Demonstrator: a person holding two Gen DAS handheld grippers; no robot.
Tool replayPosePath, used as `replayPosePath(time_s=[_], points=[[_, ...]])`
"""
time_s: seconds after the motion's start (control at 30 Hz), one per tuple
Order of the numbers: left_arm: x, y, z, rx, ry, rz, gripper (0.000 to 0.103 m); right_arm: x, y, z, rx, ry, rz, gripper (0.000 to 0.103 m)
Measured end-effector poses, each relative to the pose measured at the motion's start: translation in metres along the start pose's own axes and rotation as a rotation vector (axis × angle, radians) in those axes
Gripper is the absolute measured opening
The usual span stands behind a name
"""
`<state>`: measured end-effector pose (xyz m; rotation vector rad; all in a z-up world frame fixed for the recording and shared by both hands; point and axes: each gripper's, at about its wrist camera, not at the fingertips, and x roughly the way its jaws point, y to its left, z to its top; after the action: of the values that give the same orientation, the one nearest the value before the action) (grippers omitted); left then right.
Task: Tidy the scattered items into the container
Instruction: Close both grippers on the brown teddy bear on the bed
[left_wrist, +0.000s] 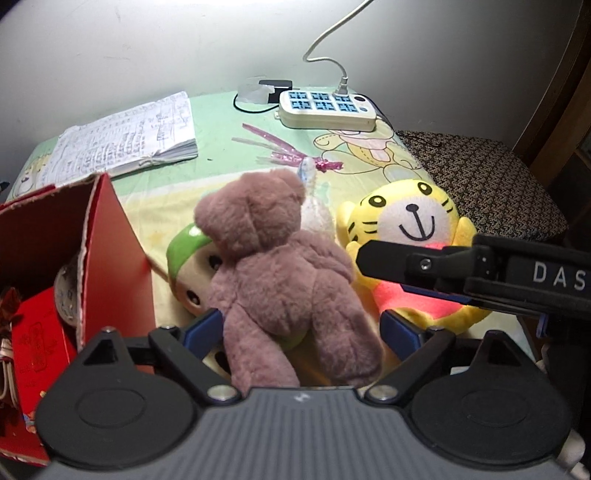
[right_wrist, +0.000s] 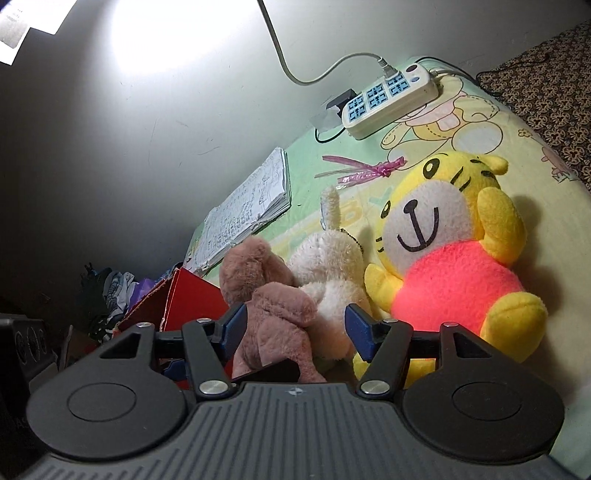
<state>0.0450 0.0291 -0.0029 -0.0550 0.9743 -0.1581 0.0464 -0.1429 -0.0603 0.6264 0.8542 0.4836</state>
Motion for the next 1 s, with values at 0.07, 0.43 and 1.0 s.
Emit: replayPosePath(time_s=[0.07,0.43,1.0], points=[[0.009,0.002,0.002,-0.008,0.019,0.007,0.094,0.012,-0.003,0.005,-0.005,0.028,0.013,0.063],[0.034,0.008,0.01,-0.009,0.047,0.048,0.096,0.051,0.002,0.02,-0.09,0.136,0.105,0.05],[-0.008,-0.017,-0.004,0.035,0.012,-0.048,0.091,-0.011,0.005,0.0,-0.055,0.088,0.11,0.039]])
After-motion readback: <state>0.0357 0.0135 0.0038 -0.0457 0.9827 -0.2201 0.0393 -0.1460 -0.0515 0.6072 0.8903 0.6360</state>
